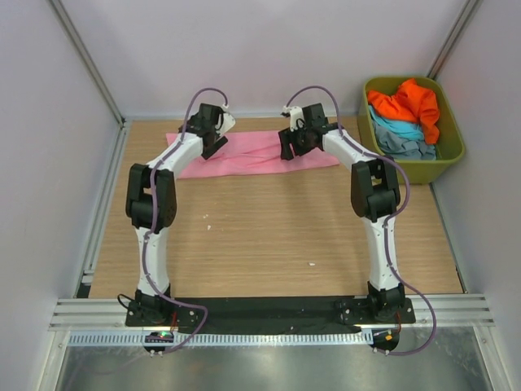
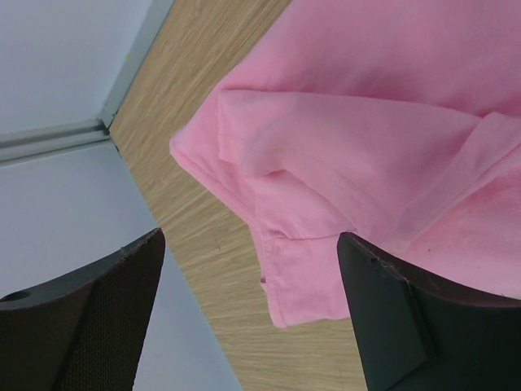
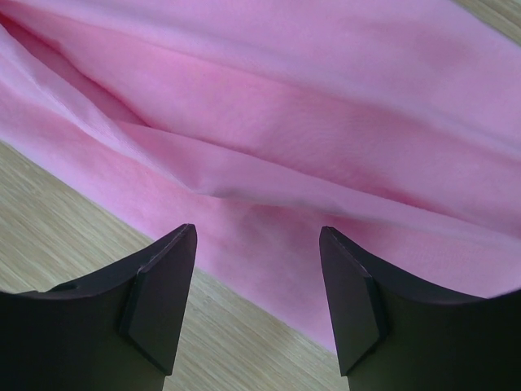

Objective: Fold and stack the t-shirts
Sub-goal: Fold the tshirt

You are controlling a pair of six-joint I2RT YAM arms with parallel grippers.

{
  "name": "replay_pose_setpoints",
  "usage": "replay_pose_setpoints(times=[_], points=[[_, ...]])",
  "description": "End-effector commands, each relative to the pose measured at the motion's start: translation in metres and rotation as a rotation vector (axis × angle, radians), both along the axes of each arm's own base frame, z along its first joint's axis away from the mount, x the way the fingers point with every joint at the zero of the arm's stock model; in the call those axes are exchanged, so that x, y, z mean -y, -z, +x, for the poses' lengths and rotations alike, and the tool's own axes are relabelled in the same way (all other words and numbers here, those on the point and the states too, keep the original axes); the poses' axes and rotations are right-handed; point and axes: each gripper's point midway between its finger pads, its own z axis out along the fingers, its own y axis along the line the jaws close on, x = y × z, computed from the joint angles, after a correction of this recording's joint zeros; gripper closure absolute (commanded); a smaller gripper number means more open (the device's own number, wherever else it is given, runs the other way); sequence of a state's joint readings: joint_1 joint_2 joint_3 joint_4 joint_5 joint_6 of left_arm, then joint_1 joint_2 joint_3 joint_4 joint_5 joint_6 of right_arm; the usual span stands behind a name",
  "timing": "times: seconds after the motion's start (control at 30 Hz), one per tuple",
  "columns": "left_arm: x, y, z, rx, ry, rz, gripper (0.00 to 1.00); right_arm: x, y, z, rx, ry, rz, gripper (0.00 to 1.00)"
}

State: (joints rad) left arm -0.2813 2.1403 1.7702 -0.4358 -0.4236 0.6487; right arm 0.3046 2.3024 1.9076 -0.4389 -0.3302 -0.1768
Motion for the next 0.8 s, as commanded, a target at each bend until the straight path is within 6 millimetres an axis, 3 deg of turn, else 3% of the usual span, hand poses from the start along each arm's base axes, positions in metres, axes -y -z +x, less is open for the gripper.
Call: replay_pose_setpoints(times=[0.0, 0.27, 0.77], points=[[0.012, -0.006, 0.022, 0.051, 0.011, -0.043, 0.13, -0.004, -0.005, 0.008, 0.028, 0.008, 0.019, 0.32], [0.017, 0.013, 0.015, -0.050, -0.021, -0.086, 0.22, 0.005, -0.007, 0.014, 0.031, 0.030, 0.025, 0.32], [0.017, 0.008, -0.031, -0.139, -0.030, -0.153, 0.28, 0.013, -0.007, 0.010, 0.020, 0.047, 0.020, 0.32]])
